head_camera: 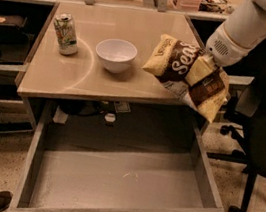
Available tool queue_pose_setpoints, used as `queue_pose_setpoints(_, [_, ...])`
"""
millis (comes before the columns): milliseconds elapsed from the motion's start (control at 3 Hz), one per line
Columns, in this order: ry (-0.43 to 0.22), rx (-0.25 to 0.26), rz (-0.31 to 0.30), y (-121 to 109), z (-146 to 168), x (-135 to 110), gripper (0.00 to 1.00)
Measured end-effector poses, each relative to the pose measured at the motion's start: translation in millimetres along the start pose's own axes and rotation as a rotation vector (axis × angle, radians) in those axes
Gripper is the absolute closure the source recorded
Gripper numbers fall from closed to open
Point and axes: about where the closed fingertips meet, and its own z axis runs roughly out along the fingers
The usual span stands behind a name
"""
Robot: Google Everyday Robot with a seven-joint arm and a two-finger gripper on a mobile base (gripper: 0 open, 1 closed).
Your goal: Pick brown chip bag from top drawer and place on counter
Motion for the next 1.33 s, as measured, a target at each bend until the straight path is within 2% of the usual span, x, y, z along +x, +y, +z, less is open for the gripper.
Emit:
queue_pose_setpoints(667, [0.006,0.011,0.034,-56,14,-41,1.0])
queue_pose_setpoints(1333, [0.012,0.045,0.061,-98,30,-64,1.0])
